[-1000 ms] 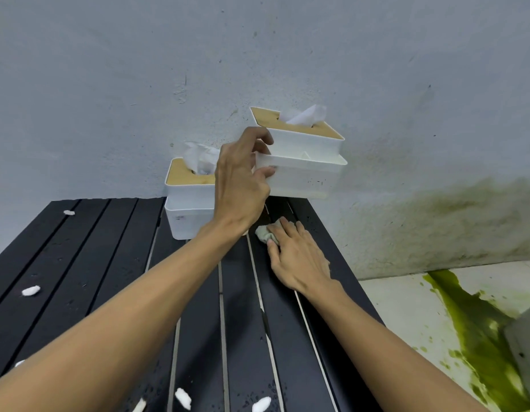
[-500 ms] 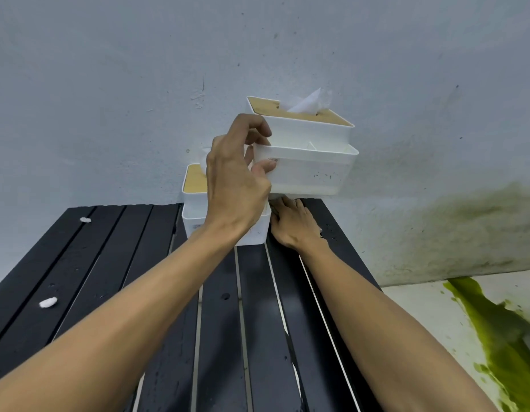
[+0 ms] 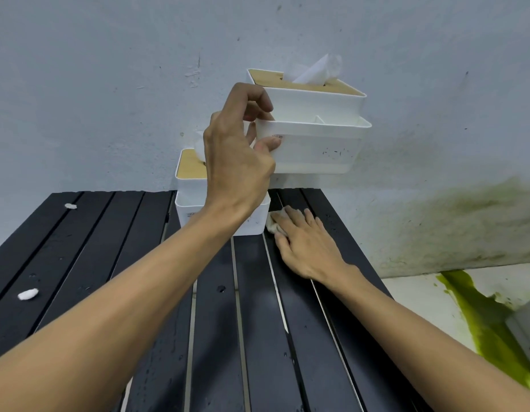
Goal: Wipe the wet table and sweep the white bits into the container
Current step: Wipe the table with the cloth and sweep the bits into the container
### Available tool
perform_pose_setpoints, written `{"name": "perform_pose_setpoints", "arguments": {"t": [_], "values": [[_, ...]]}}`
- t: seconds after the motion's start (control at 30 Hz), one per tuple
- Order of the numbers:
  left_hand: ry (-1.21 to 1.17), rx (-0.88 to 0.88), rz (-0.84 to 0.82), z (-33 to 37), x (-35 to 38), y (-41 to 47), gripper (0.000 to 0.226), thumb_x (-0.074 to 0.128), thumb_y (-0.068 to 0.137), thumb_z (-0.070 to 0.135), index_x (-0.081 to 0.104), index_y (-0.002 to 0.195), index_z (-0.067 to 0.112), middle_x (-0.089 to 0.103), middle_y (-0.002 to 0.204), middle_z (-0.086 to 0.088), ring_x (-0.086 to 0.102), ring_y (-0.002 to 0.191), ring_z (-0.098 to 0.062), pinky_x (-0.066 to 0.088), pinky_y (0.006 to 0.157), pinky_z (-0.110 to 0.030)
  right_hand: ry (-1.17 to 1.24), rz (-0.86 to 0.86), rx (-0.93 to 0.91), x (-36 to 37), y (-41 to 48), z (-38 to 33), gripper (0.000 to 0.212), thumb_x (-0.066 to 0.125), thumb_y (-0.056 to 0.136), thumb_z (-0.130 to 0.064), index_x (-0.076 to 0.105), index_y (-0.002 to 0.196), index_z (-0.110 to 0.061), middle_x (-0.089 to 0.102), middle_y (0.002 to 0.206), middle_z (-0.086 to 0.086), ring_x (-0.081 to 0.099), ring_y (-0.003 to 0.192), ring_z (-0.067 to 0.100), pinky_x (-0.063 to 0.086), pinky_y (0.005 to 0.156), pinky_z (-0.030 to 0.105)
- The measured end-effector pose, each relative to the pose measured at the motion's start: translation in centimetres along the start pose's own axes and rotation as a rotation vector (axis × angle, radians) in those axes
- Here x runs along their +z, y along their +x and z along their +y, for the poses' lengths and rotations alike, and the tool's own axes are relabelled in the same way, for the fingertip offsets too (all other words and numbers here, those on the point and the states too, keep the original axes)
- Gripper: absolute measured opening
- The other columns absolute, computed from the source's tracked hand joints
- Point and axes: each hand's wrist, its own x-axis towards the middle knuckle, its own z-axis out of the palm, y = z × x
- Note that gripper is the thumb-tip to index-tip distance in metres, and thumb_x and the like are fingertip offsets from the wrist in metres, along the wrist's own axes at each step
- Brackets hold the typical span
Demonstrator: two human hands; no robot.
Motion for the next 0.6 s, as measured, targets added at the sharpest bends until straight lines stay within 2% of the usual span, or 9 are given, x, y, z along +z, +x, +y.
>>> {"name": "perform_pose_setpoints", "arguments": {"t": [0.17,0.27,0.33,0.47,0.6], "values": [[0.013,0.011,-0.018,-0.3,0.1,-0.1,0.039,0.069,0.072,-0.012,0.056,0.101,0.010,0.054,0.090,0.013,0.057,0.095,-0.019,0.058,0.084,-0.032,-0.005,0.001,0.080,0.8,6.7,0.8,0.048,0.032,0.102,-0.037,0.039,0.148,-0.024,0.032,0.160,0.007,0.022,0.148,0.042,0.017,0.121,0.052],[0.012,0.008,-0.017,-0.4,0.1,-0.1,0.039,0.069,0.071,-0.012,0.056,0.100,0.011,0.054,0.091,0.014,0.056,0.095,-0.019,0.058,0.084,-0.032,-0.024,0.049,0.110,0.4,9.1,1.6,0.043,0.035,0.100,-0.038,0.052,0.138,-0.026,0.048,0.146,0.008,0.041,0.132,0.039,0.030,0.111,0.048],[0.016,0.005,-0.011,-0.3,0.0,-0.1,0.039,0.068,0.071,-0.011,0.056,0.099,0.011,0.055,0.091,0.013,0.056,0.095,-0.021,0.058,0.084,-0.034,-0.032,0.076,0.118,0.3,9.8,2.4,0.040,0.037,0.100,-0.037,0.056,0.133,-0.026,0.052,0.139,0.009,0.046,0.124,0.035,0.033,0.106,0.043],[0.001,-0.001,-0.014,-0.1,-0.2,0.0,0.040,0.067,0.071,-0.013,0.055,0.097,0.014,0.055,0.091,0.013,0.057,0.095,-0.022,0.058,0.084,-0.033,0.001,0.048,0.070,-0.1,7.9,3.3,0.046,0.040,0.100,-0.029,0.046,0.145,-0.023,0.045,0.151,0.009,0.042,0.135,0.034,0.030,0.111,0.042],[-0.010,-0.006,-0.011,0.2,-0.4,-0.2,0.040,0.069,0.072,-0.011,0.054,0.098,0.015,0.054,0.090,0.015,0.057,0.095,-0.019,0.058,0.085,-0.034,0.044,0.052,-0.023,-1.2,0.4,4.0,0.044,0.043,0.102,-0.023,0.046,0.146,-0.015,0.036,0.157,0.014,0.033,0.144,0.036,0.023,0.120,0.041]]}}
